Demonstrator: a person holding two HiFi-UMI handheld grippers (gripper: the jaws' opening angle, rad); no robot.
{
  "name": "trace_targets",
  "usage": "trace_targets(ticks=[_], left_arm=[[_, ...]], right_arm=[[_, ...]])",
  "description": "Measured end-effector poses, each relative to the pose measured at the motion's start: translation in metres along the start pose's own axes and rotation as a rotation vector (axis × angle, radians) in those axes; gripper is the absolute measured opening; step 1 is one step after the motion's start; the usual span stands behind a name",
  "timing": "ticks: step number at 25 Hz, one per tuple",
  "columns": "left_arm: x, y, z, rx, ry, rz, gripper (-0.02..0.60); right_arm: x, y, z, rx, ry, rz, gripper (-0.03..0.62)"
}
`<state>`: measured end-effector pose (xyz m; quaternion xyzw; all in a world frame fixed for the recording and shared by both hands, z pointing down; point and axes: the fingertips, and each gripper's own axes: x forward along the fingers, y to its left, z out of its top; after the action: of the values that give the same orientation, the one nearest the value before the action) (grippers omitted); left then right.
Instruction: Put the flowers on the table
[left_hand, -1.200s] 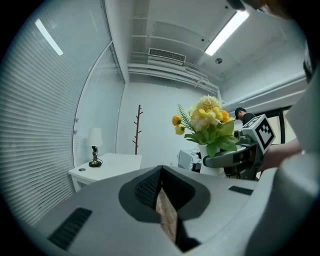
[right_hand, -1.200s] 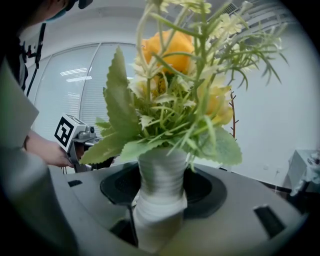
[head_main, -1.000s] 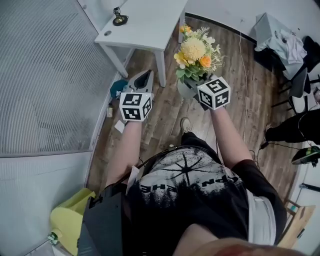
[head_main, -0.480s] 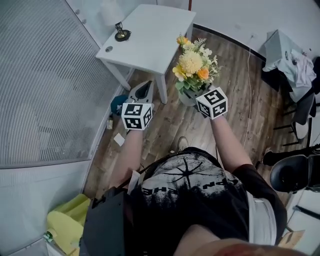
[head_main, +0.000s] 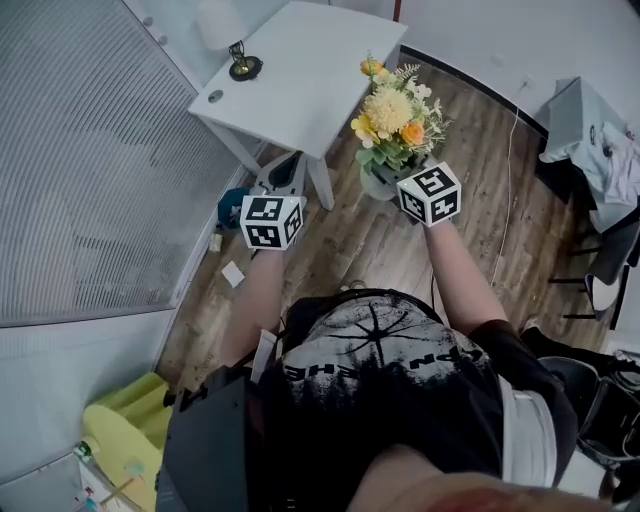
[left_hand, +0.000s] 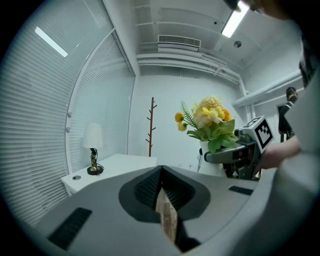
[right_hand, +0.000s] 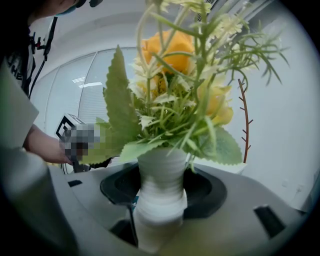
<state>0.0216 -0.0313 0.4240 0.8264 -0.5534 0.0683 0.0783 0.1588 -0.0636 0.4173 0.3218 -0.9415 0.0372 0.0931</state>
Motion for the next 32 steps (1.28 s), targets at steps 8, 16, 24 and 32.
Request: trace_targets(ticks=[8,16,24,32], left_arm=[[0.025,0.008,-0.002,-0.024,0.013,0.028,0.012],[0.048,0.030,-0.001,-0.012,0.014,0.015,0.012],[0.092,0.085,-0.001,-0.024,0.024,-0.028,0.012],[0.146,0.135,0.005,-0.015,0.052,-0.129,0.012]], right_arm=[[0.017,-0.027,0.000,0.009,-0.006,0.024,0.247],[0.045,-0.038,-0.001,0.048,-0.022,0.036,0.247],[0.101,-0.061,0.019,0.065,-0.042,0.005,0.247],[0.165,-0.093,0.038,0.088,-0.058,-0.069,0.247]])
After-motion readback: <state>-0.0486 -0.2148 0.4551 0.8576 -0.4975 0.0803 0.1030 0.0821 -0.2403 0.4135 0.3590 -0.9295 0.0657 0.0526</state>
